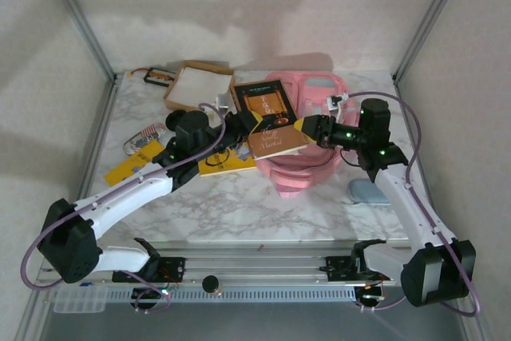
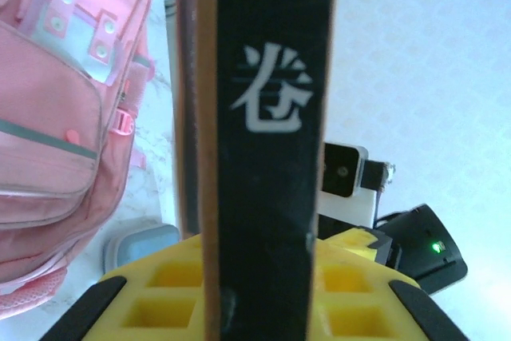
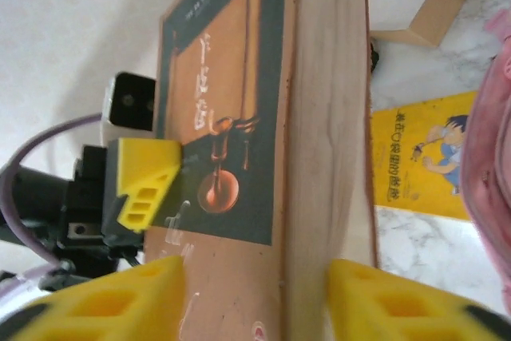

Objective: Pack the student bag
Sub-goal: Pass the book.

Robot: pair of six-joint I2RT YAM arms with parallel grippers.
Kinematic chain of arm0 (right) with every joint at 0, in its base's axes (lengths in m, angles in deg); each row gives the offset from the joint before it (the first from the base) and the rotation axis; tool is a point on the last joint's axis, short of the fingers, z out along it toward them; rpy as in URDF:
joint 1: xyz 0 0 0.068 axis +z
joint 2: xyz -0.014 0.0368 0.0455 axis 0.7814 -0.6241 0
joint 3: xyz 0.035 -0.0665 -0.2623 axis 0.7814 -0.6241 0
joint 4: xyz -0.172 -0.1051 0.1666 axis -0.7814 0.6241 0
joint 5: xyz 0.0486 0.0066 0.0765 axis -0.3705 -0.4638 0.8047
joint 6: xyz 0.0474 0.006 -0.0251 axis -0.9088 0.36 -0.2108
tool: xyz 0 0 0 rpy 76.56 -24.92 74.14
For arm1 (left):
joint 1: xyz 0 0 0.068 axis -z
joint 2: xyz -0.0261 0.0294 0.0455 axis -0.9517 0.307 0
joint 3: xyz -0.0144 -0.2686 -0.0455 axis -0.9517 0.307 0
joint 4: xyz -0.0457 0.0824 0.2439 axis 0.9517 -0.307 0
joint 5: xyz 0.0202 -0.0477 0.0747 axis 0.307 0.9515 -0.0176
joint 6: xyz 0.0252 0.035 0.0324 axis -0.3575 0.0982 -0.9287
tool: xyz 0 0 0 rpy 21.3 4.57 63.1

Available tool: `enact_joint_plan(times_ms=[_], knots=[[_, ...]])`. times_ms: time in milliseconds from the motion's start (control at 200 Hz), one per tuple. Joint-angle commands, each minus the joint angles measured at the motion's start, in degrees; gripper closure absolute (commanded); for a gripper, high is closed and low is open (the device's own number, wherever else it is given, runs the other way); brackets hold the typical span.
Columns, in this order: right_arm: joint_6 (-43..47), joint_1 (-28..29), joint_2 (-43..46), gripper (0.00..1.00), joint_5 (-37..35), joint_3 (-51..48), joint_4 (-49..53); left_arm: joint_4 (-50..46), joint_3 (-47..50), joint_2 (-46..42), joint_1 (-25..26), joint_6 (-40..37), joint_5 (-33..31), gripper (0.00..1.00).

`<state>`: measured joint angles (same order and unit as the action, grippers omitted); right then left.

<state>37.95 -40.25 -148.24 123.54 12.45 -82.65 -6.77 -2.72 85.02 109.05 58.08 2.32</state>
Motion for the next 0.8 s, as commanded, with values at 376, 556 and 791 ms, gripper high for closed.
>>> enact_joint_plan(times_ms=[376, 556, 791], knots=[[-8.27, -6.97, 4.41, 0.01, 14.02, -1.61, -6.49, 14.49, -10.37, 6.42, 2.75, -4.36, 15.55, 1.0], [-12.37, -6.82, 5.54, 0.01, 16.11, -0.1, -10.05, 12.88, -11.59, 8.32, 2.63, -5.48, 14.75, 1.0], [-10.07, -6.97, 7.51, 0.32, 14.13, 0.85, -7.67, 1.42, -14.23, 9.25, 2.34, -12.64, 11.43, 1.0]])
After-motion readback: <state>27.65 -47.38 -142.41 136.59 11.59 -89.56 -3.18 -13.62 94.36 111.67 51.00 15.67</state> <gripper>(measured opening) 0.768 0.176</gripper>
